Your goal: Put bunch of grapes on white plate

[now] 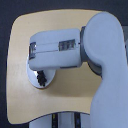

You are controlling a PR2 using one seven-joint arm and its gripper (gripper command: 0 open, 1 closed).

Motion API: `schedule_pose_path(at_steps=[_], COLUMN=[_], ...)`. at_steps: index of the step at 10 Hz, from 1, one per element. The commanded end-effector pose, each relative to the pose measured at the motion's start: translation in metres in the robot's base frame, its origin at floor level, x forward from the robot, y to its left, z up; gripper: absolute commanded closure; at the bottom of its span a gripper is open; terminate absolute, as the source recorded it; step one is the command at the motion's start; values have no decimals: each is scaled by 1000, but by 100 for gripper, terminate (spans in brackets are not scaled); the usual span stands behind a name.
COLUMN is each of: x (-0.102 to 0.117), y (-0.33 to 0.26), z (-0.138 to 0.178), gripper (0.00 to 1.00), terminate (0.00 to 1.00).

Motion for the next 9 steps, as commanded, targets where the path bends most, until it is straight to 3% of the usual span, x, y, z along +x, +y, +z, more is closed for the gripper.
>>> schedule_pose_path(at_steps=[1, 9], x=[4, 6], y=[-5, -1], z=[-2, 4], gripper=[100, 100], terminate=[0, 0])
